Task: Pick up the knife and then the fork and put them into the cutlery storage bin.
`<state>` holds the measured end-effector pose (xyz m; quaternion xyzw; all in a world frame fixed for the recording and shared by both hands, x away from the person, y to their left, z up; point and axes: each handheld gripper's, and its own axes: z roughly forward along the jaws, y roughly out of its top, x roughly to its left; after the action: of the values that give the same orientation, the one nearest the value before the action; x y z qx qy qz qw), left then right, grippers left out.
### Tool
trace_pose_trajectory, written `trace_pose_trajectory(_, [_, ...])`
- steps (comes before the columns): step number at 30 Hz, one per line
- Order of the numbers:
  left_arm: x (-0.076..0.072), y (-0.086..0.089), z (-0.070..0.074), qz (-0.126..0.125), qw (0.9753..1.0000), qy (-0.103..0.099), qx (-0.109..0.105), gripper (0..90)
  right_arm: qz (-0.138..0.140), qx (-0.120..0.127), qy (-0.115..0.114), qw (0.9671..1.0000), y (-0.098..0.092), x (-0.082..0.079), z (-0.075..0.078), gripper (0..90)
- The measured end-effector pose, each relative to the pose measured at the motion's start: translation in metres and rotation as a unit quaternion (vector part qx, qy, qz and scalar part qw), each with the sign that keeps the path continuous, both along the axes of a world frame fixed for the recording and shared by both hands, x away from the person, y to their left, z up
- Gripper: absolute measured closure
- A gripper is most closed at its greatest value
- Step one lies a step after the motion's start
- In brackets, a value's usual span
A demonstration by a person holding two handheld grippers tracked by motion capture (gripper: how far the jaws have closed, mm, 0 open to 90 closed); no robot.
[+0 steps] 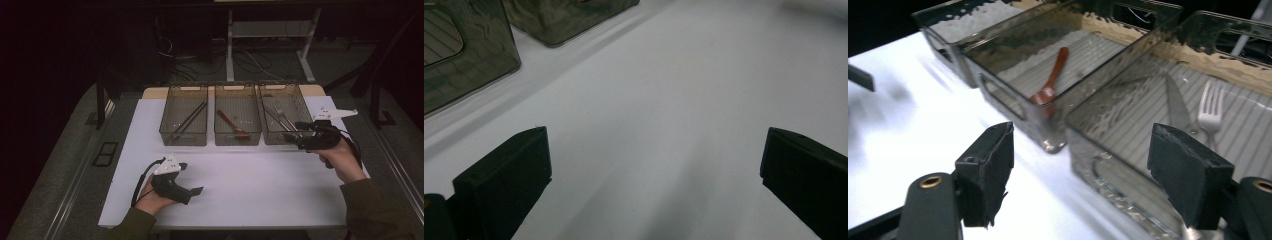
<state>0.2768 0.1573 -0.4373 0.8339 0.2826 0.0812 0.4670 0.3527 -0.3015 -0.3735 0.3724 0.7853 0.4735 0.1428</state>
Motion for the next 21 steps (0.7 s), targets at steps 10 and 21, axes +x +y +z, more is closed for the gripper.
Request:
trace_pose_trajectory(10, [-0.001,0.002,0.001,-0.001,1.0000,-0.005,0.000,0.0,0.009,0.001,-0.016,0.9998,0.005,-0.034,-0.018,18.6])
trace_pose_trajectory(21, [-0.002,0.002,0.003,0.000,1.0000,-0.006,-0.005,0.0,0.005,0.001,-0.012,0.9999,0.005,-0.060,-0.043,15.6])
